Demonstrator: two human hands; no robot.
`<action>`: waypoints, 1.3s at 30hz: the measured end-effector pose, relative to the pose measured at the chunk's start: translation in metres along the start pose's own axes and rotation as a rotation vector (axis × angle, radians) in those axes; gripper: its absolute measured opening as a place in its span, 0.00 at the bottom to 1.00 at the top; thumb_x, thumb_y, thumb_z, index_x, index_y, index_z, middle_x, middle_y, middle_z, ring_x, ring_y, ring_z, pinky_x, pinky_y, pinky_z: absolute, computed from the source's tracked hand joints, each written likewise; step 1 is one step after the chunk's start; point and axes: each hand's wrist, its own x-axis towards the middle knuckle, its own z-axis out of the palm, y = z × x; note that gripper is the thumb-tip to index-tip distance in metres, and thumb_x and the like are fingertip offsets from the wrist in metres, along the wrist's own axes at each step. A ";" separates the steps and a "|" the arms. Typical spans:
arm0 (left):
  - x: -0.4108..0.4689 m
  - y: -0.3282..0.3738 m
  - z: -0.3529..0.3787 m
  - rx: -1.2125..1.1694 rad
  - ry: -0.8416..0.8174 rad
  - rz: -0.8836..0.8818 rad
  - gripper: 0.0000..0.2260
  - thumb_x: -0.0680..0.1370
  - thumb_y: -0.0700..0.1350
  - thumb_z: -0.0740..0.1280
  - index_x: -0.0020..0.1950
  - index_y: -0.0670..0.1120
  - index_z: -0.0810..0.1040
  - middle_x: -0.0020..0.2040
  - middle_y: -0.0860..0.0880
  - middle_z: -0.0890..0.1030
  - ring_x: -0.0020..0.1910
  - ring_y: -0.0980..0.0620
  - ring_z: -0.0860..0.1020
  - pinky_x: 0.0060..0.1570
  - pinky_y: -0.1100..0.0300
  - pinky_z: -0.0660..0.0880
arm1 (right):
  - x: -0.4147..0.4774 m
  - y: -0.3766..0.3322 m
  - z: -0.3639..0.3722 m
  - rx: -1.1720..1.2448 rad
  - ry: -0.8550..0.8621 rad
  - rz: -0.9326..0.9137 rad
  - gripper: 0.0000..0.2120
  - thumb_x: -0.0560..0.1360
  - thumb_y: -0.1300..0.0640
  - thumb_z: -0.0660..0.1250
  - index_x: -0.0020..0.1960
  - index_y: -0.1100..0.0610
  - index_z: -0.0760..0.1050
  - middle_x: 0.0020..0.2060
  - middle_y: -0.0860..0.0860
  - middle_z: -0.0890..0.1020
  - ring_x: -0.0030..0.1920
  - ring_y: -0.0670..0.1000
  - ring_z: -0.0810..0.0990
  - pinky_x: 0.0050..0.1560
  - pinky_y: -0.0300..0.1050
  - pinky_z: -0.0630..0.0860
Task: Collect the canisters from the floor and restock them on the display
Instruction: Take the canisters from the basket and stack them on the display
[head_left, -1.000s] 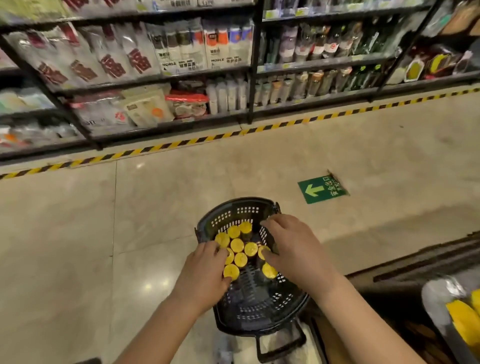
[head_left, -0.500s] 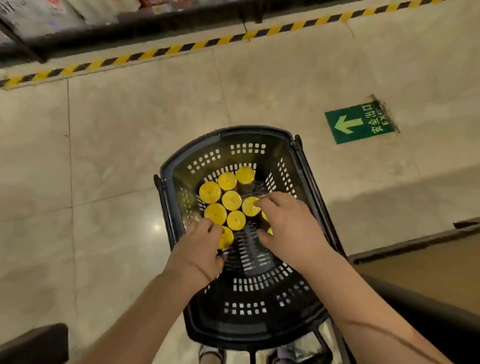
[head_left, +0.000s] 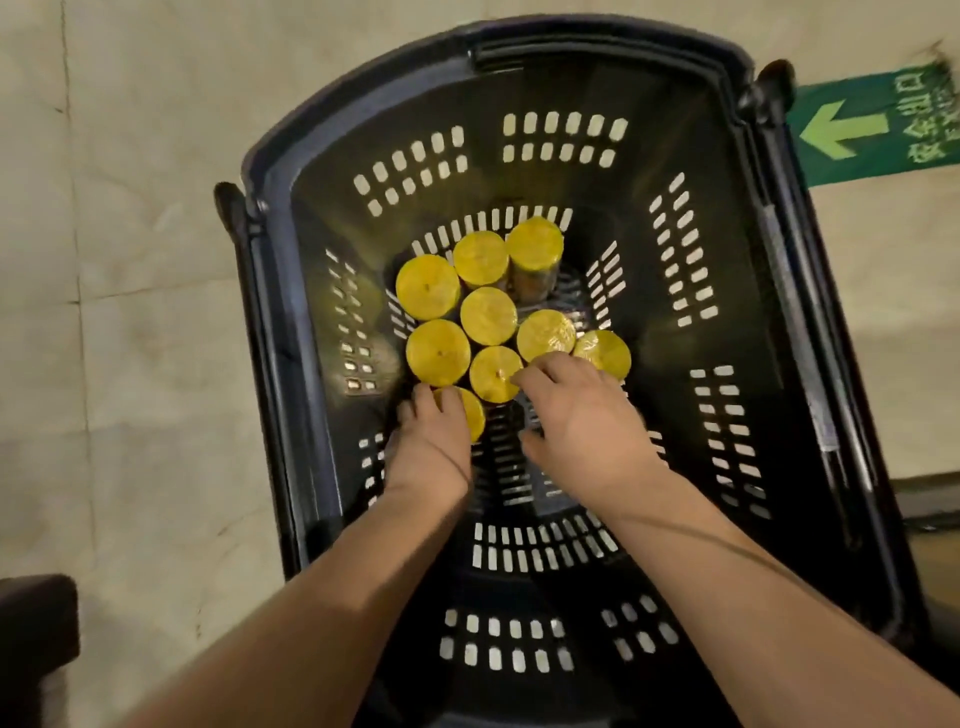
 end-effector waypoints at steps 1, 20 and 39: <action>0.004 0.004 0.005 0.006 0.023 -0.020 0.19 0.82 0.43 0.63 0.71 0.44 0.61 0.71 0.42 0.65 0.68 0.43 0.69 0.62 0.52 0.70 | 0.001 0.002 0.003 -0.002 0.000 0.002 0.24 0.67 0.59 0.77 0.62 0.58 0.78 0.57 0.57 0.79 0.58 0.61 0.77 0.56 0.58 0.76; -0.006 0.015 0.000 -0.496 0.098 -0.152 0.37 0.72 0.45 0.75 0.72 0.44 0.54 0.69 0.44 0.60 0.66 0.42 0.68 0.58 0.52 0.74 | 0.030 0.016 0.015 -0.021 -0.093 0.006 0.27 0.72 0.59 0.74 0.70 0.56 0.72 0.64 0.54 0.74 0.61 0.59 0.75 0.59 0.55 0.74; -0.068 -0.035 -0.089 -0.775 0.443 0.186 0.38 0.67 0.53 0.77 0.75 0.54 0.68 0.65 0.60 0.64 0.62 0.61 0.69 0.54 0.78 0.67 | 0.078 0.003 0.040 -0.347 -0.251 -0.031 0.39 0.68 0.62 0.75 0.72 0.55 0.58 0.65 0.55 0.65 0.63 0.56 0.72 0.58 0.50 0.73</action>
